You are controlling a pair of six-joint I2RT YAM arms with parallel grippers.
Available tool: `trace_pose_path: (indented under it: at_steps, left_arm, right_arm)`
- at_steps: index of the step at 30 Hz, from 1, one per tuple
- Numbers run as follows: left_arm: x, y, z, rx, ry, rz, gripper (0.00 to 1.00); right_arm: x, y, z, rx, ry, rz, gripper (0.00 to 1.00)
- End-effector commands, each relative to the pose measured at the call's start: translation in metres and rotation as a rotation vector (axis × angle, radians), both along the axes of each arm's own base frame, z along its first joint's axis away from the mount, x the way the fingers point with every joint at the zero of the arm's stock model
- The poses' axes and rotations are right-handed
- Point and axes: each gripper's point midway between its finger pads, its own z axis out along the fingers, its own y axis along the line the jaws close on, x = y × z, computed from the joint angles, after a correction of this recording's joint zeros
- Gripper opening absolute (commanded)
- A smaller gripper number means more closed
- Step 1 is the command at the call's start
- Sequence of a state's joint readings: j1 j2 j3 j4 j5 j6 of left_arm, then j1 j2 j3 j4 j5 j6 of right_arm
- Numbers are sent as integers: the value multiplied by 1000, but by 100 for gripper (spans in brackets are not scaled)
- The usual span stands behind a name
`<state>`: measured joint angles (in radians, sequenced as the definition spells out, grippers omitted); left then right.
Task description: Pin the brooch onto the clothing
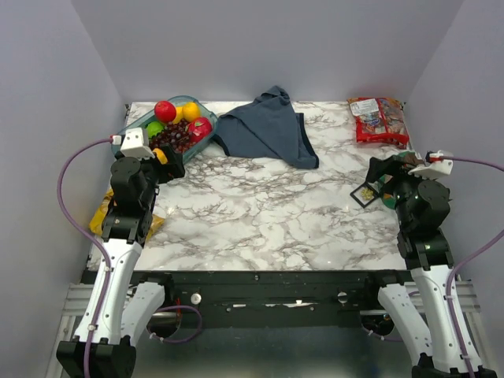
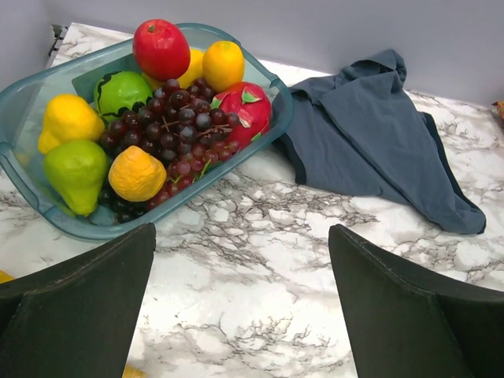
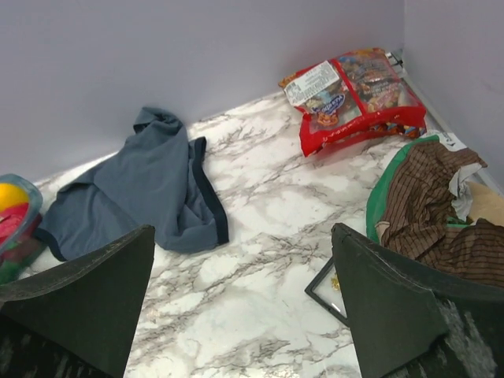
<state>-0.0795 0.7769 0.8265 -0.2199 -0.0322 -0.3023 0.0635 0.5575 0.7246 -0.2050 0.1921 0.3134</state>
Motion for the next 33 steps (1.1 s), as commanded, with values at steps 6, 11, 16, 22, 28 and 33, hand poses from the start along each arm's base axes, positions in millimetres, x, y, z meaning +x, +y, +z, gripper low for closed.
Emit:
trace_pose_path:
  at_steps: [6, 11, 16, 22, 28, 33]
  left_arm:
    - [-7, 0, 16, -38, -70, 6, 99]
    - [-4, 7, -3, -48, -16, 54, 99]
    - [-3, -8, -8, -17, 7, -50, 99]
    - [5, -14, -28, 4, 115, -89, 99]
    - [8, -32, -37, -32, 143, -178, 99]
    - [10, -33, -42, -33, 151, -182, 99]
  right_arm:
    - [-6, 29, -10, -40, 79, 184, 100]
    - [-9, 51, -16, -22, 91, 307, 100]
    - [1, 58, -31, 13, 151, 332, 100]
    - [25, 85, -64, -82, 309, 311, 100]
    - [58, 149, -101, -183, 462, 352, 100]
    - [97, 176, -130, -203, 560, 333, 100]
